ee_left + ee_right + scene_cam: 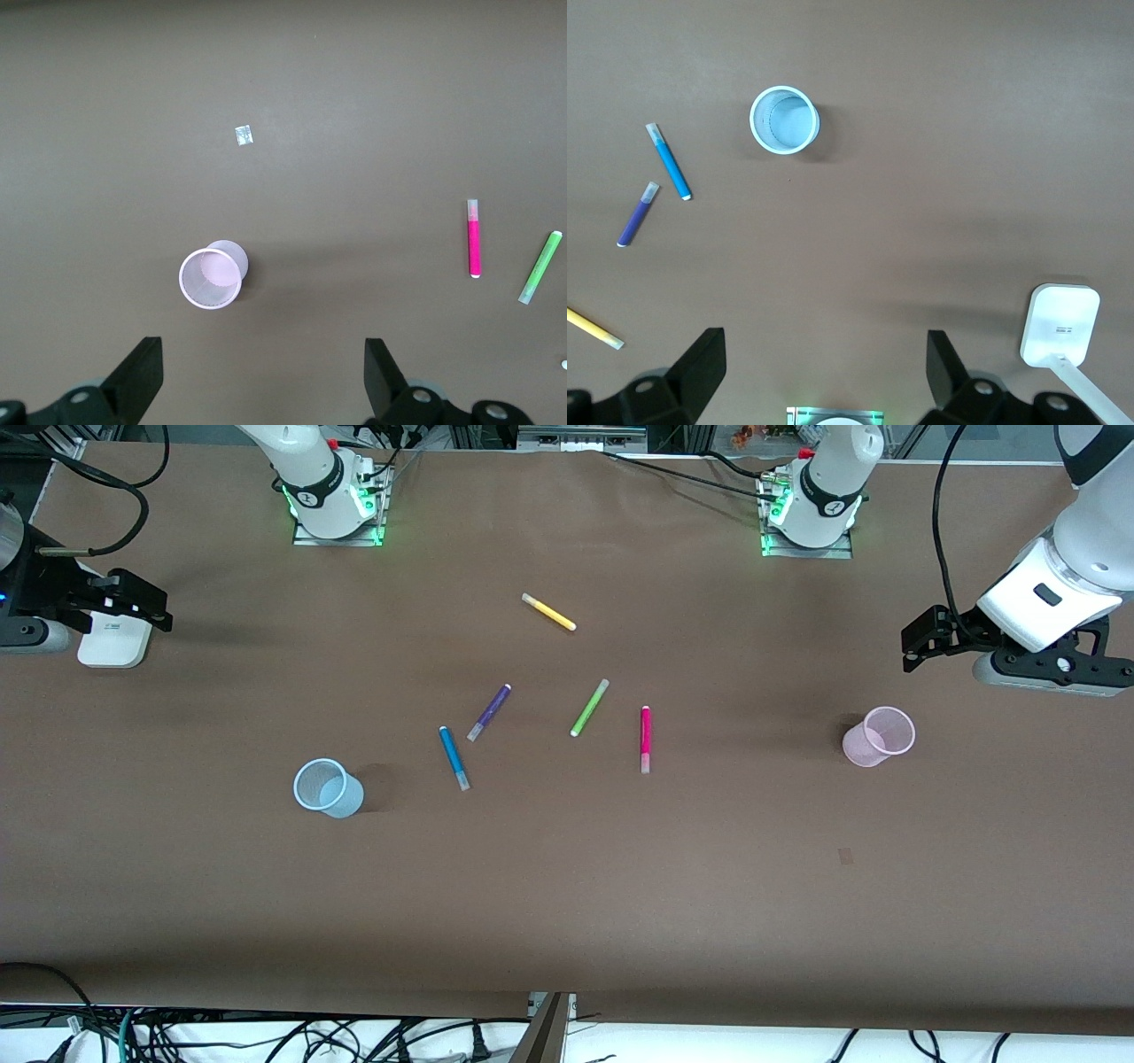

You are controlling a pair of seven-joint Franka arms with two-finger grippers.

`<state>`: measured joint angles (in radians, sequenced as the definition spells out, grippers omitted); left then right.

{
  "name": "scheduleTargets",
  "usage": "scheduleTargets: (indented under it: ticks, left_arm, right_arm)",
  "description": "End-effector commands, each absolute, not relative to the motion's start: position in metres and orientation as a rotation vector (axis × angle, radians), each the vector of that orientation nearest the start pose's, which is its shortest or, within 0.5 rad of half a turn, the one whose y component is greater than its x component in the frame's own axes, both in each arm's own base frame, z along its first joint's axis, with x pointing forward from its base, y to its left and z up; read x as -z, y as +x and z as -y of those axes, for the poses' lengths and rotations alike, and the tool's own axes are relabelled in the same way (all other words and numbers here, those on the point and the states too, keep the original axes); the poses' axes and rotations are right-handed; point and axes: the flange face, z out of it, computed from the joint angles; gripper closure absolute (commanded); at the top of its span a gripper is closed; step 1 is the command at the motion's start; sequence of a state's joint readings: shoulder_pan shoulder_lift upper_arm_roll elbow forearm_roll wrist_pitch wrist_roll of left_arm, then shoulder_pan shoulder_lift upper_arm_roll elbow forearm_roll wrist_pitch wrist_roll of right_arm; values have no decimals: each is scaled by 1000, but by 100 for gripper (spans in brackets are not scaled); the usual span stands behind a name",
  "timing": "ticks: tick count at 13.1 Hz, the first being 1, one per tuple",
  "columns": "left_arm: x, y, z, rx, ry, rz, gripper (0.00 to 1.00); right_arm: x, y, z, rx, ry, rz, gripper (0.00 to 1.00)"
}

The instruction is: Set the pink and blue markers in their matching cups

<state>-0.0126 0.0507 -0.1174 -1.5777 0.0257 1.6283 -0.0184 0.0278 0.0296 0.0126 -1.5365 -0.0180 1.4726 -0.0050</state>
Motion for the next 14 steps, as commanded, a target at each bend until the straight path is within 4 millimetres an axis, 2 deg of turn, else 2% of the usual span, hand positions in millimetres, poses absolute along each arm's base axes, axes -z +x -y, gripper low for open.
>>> scheduleTargets:
  ticks: [1,4,8,10,14]
  left_arm:
    - [-608,574,67,6,-3127,-188,0]
    - [-587,582,72,-62,-3137,-202,0]
    - [-580,579,72,-112,-3133,-207,0]
    - [-569,577,71,-205,-3125,-204,0]
    - [-567,576,70,-232,-3122,-207,0]
  right_arm:
    - [-622,554,-21,-145,-3148,64,0]
    - [-622,554,-21,-142,-3146,72,0]
    - [-622,555,-19,-142,-3146,74,0]
    - [-622,555,-19,-142,-3146,69,0]
    - [-617,558,-19,-152,-3145,84,0]
